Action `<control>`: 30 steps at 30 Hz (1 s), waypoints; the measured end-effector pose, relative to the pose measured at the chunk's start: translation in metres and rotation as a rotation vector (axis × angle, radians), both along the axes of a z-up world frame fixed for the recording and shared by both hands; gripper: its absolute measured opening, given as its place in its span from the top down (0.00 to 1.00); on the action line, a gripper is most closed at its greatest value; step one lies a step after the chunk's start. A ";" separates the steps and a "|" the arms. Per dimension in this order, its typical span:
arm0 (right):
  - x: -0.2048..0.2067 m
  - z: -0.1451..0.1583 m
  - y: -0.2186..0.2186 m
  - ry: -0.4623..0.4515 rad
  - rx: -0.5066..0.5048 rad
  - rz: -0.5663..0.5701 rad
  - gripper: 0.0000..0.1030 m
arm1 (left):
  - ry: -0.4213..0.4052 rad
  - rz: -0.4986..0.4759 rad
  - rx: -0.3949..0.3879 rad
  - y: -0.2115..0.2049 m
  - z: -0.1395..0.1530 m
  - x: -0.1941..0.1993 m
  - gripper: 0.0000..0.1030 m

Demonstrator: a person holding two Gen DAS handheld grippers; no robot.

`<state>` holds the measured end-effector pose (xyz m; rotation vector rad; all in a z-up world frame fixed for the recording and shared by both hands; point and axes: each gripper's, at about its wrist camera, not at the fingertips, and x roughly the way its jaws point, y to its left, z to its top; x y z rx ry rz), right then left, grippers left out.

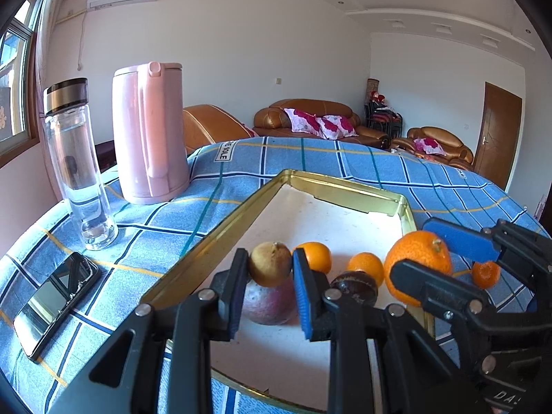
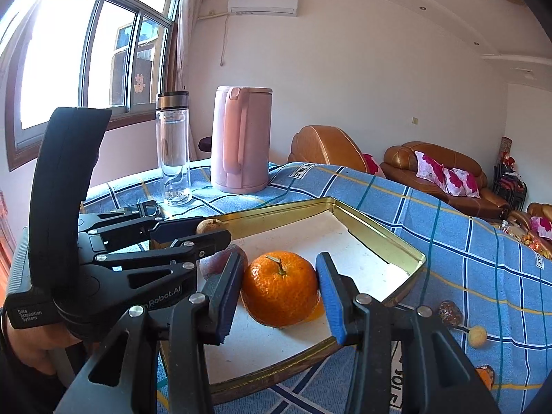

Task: Organize fruits
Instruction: 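Lower both held fruits into the tray and open both tools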

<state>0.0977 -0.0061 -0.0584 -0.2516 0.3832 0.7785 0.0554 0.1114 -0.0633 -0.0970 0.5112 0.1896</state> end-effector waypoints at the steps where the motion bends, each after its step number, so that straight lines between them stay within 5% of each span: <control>1: 0.000 -0.001 0.002 0.004 -0.004 0.003 0.56 | 0.005 0.001 -0.001 0.001 -0.001 0.000 0.73; 30: 0.016 -0.031 0.024 0.137 -0.115 0.061 0.56 | 0.075 0.002 0.047 0.005 -0.005 0.009 0.73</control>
